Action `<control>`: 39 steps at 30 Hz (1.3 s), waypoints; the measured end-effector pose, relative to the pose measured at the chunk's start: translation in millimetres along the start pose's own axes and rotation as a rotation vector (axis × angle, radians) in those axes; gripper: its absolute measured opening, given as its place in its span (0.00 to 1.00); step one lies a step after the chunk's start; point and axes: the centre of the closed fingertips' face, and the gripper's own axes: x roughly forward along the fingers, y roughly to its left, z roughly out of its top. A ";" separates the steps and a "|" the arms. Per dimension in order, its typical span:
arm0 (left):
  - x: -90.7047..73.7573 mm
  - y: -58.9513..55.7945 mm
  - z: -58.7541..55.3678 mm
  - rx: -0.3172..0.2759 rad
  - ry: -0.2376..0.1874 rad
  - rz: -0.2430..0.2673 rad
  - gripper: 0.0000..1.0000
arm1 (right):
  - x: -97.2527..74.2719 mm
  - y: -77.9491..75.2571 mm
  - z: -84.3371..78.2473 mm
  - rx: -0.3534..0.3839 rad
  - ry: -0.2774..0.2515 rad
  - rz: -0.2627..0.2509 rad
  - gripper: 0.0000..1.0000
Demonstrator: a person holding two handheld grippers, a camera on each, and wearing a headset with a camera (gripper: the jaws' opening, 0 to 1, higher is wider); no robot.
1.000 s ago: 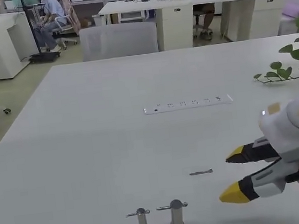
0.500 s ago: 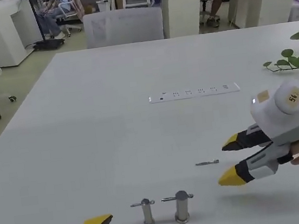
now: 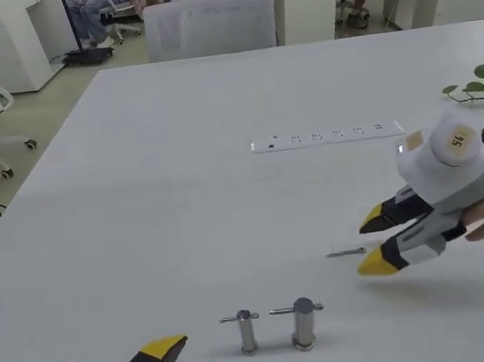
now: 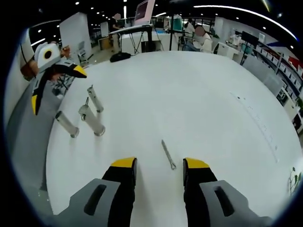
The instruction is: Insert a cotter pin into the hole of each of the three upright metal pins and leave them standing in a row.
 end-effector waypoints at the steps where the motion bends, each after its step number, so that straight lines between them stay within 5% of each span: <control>1: 0.1 -0.1 0.0 0.000 0.001 0.000 0.99 | 0.4 -0.3 -0.1 -0.001 0.001 0.001 0.38; 39: -0.3 5.8 0.5 -0.020 -0.004 -0.003 0.96 | 17.8 -5.3 -9.0 -0.223 0.188 0.111 0.10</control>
